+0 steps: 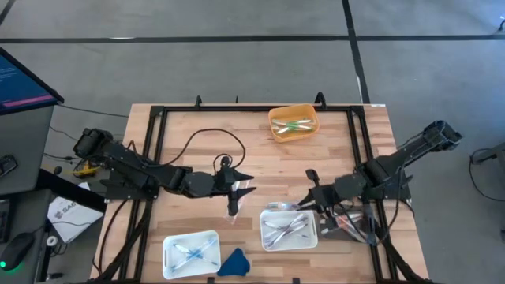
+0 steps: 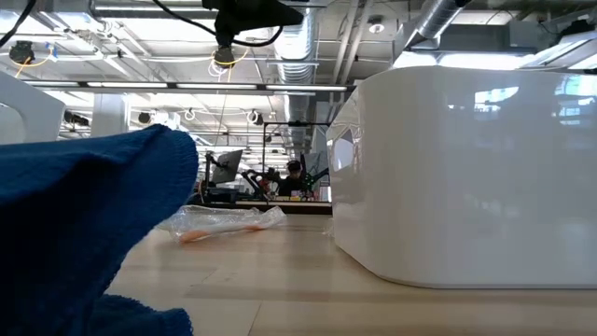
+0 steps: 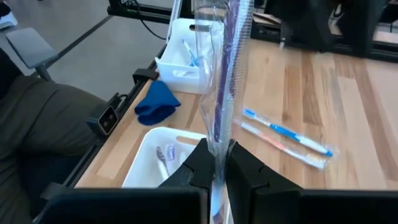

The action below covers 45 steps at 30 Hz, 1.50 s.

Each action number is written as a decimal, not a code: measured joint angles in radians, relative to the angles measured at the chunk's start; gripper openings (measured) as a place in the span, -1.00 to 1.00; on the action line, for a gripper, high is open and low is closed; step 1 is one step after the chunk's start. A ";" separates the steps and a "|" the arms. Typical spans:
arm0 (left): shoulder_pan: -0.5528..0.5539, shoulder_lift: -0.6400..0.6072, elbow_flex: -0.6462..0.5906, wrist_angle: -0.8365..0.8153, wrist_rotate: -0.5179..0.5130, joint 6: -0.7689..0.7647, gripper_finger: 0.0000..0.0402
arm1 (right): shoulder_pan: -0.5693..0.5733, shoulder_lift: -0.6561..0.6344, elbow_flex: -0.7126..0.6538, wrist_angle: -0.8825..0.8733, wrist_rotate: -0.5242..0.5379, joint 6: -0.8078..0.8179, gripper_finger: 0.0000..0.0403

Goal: Pick & Place Toothbrushes
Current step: Put the violet toothbrush into the right white bin

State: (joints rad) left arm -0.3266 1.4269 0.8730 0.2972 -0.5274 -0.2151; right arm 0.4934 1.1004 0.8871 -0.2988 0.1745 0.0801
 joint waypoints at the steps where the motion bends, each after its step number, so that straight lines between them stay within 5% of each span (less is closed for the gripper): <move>1: 0.006 0.000 0.000 0.002 0.000 0.000 -0.21 | 0.020 0.000 0.000 -0.007 0.025 0.012 -0.92; 13: 0.099 0.000 0.000 0.024 -0.003 0.000 -0.22 | 0.185 0.032 0.000 -0.069 0.190 0.172 -0.92; 20: 0.129 0.000 0.000 0.037 -0.003 0.000 -0.22 | 0.208 0.141 0.031 -0.095 0.133 0.192 -0.92; 33: 0.152 0.000 0.000 0.056 0.068 -0.001 -0.22 | 0.252 0.504 0.376 -0.431 0.113 0.153 -0.92; 45: 0.147 0.000 0.000 0.057 0.069 -0.002 -0.22 | 0.218 0.573 0.409 -0.458 0.066 -0.012 -0.92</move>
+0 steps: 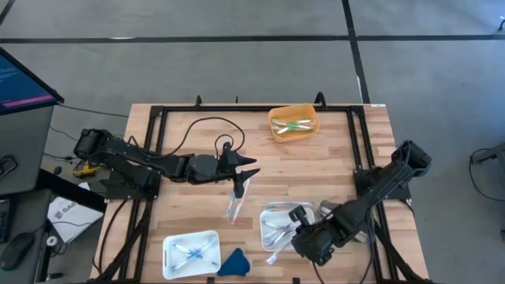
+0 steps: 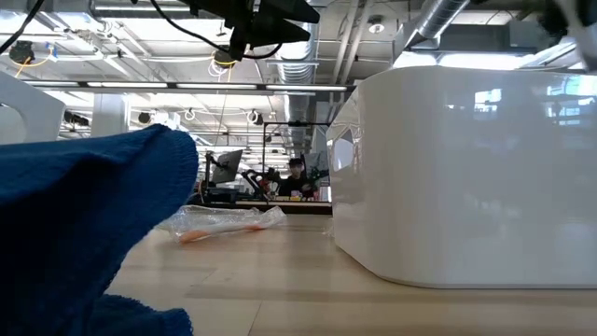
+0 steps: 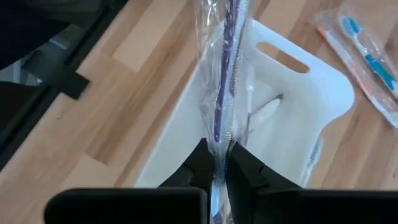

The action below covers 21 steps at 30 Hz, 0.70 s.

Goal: Pick & Place Toothbrushes
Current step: Put the violet toothbrush into the right white bin

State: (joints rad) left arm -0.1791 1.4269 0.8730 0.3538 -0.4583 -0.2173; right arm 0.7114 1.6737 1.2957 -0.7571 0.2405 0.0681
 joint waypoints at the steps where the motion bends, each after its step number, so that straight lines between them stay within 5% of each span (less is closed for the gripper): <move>1: 0.000 0.000 0.000 0.000 0.000 0.000 -0.22 | -0.008 0.000 -0.003 0.002 0.000 0.000 -0.92; 16: -0.050 0.000 0.000 -0.001 0.002 -0.034 -0.22 | -0.102 0.036 -0.009 -0.090 -0.009 0.059 -0.92; 21: -0.072 0.000 0.000 -0.002 0.002 -0.034 -0.22 | -0.133 0.096 -0.008 -0.076 -0.107 -0.015 -0.92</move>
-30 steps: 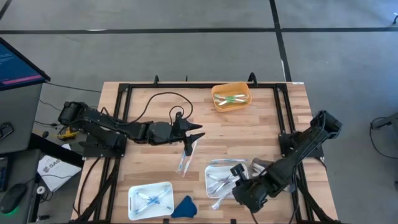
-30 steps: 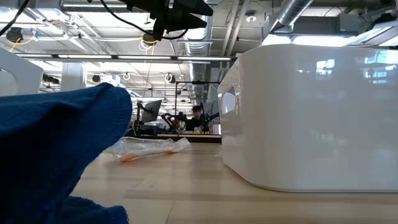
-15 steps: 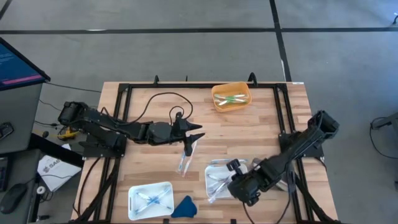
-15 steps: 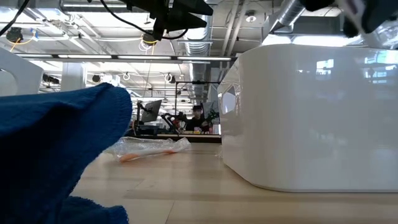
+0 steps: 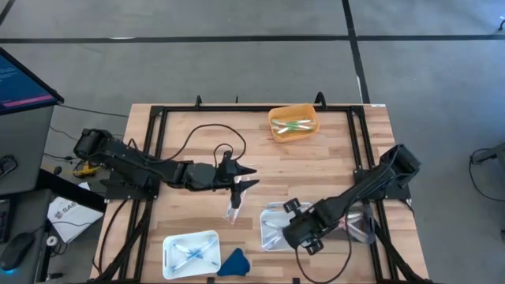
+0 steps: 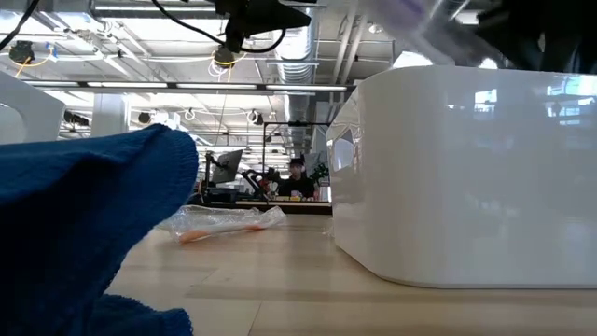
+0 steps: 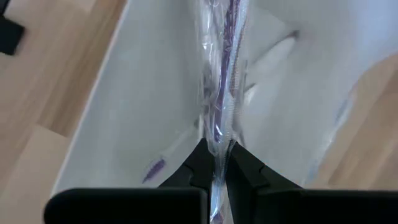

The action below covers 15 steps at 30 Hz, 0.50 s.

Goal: Pick & Place Toothbrushes
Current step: Put the violet toothbrush into the right white bin

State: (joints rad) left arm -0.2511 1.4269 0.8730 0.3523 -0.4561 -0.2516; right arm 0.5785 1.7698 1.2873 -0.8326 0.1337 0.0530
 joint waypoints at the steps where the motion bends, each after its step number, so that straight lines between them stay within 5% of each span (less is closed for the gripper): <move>1: -0.002 0.000 0.000 0.000 0.000 0.000 -0.22 | -0.007 0.009 0.000 -0.002 -0.015 -0.001 -0.92; 15: -0.007 0.000 0.000 0.000 -0.003 0.000 -0.22 | -0.030 0.018 0.000 -0.038 -0.032 0.027 -0.93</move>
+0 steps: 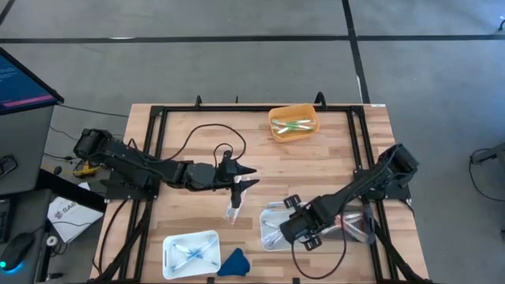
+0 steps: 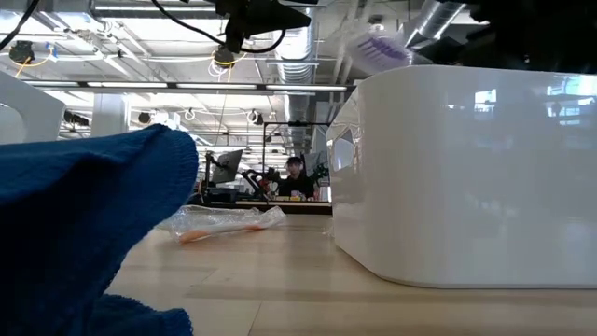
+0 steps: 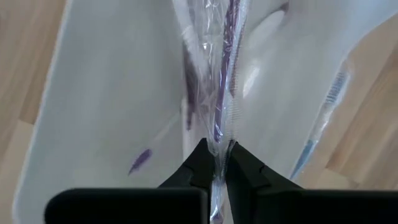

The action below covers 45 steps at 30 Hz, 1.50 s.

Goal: Pick & Place Toothbrushes
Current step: Put the violet toothbrush into the right white bin

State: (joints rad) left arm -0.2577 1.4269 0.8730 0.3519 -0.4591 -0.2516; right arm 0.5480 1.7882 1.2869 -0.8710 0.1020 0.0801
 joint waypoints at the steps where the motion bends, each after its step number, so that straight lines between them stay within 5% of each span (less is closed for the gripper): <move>1: 0.000 0.000 0.000 0.000 0.000 0.000 -0.22 | 0.000 0.000 0.000 -0.004 0.000 -0.003 -0.93; 17: -0.018 0.000 0.000 0.000 0.001 0.005 -0.22 | -0.058 0.000 -0.134 0.051 -0.001 -0.025 -0.87; 31: -0.018 0.000 0.000 0.000 0.001 0.006 -0.22 | -0.064 0.000 -0.133 0.104 -0.001 0.116 -0.54; 45: -0.018 0.000 0.000 0.000 0.001 0.007 -0.22 | -0.047 0.000 -0.133 -0.029 0.011 0.074 -0.49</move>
State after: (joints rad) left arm -0.2760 1.4272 0.8730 0.3515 -0.4583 -0.2450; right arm 0.5013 1.7878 1.1542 -0.9005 0.1129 0.1541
